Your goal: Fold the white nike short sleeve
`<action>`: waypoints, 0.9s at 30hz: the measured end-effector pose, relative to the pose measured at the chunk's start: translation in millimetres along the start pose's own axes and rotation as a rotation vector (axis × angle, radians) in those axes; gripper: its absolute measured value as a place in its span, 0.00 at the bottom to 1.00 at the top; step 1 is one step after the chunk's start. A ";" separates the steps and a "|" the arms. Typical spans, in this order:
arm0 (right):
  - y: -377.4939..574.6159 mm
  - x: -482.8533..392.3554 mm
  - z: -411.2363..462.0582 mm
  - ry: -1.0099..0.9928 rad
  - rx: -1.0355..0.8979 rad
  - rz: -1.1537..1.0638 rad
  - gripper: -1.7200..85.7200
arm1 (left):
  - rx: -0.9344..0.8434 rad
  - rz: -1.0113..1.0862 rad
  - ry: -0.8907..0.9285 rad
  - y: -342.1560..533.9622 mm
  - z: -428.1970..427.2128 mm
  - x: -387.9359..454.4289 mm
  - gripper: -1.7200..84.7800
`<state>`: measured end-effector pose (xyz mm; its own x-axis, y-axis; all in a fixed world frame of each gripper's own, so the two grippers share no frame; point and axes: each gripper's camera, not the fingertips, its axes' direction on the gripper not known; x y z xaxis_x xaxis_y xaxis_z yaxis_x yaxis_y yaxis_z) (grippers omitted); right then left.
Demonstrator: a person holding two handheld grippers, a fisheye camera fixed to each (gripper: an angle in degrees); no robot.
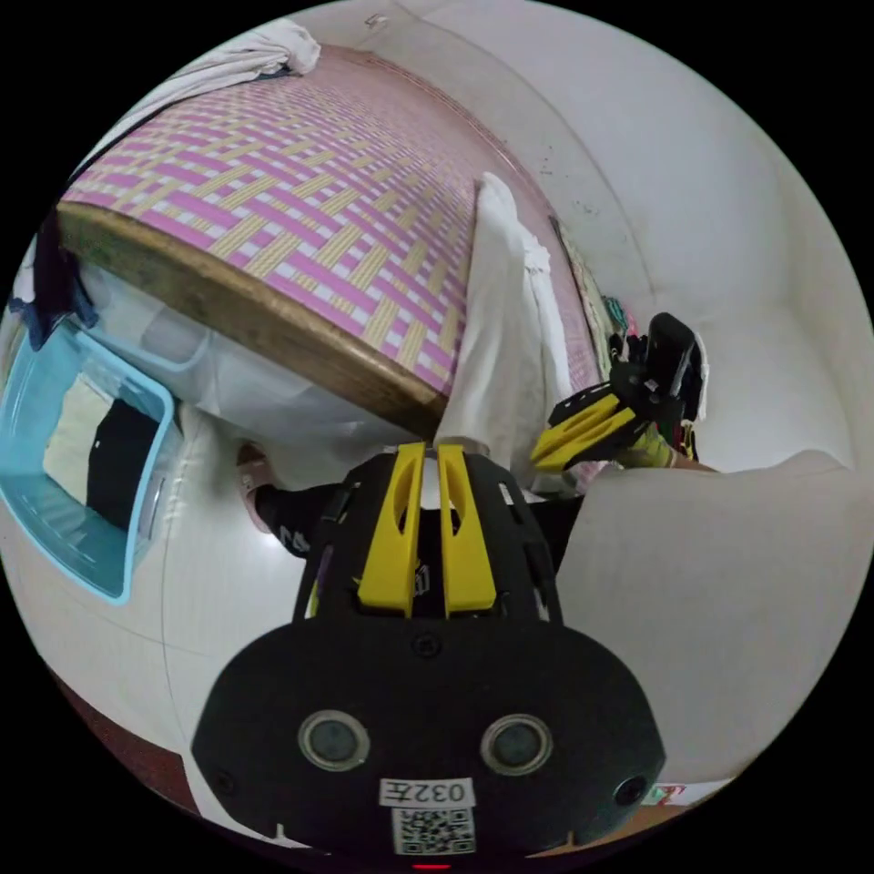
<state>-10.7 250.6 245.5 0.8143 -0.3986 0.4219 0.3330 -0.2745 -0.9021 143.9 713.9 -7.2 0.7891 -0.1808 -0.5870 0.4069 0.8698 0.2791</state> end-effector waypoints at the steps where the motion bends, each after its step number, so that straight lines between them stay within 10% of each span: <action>1: 0.7 3.9 -6.5 0.002 0.019 0.020 0.02 | 0.007 0.008 0.021 7.5 -4.2 -7.4 0.02; 13: 30.7 117.8 -73.9 -0.203 0.397 0.694 0.11 | 0.137 -0.187 0.432 4.9 28.4 -96.7 0.13; 27: 49.6 156.6 -81.3 -0.362 0.372 0.733 0.05 | -0.004 -0.215 0.554 1.3 71.4 -137.7 0.12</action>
<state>94.7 103.4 274.3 0.9619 -0.0452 -0.2695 -0.2484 0.2665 -0.9313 68.6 707.2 128.2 0.3314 -0.0874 -0.9394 0.5285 0.8420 0.1081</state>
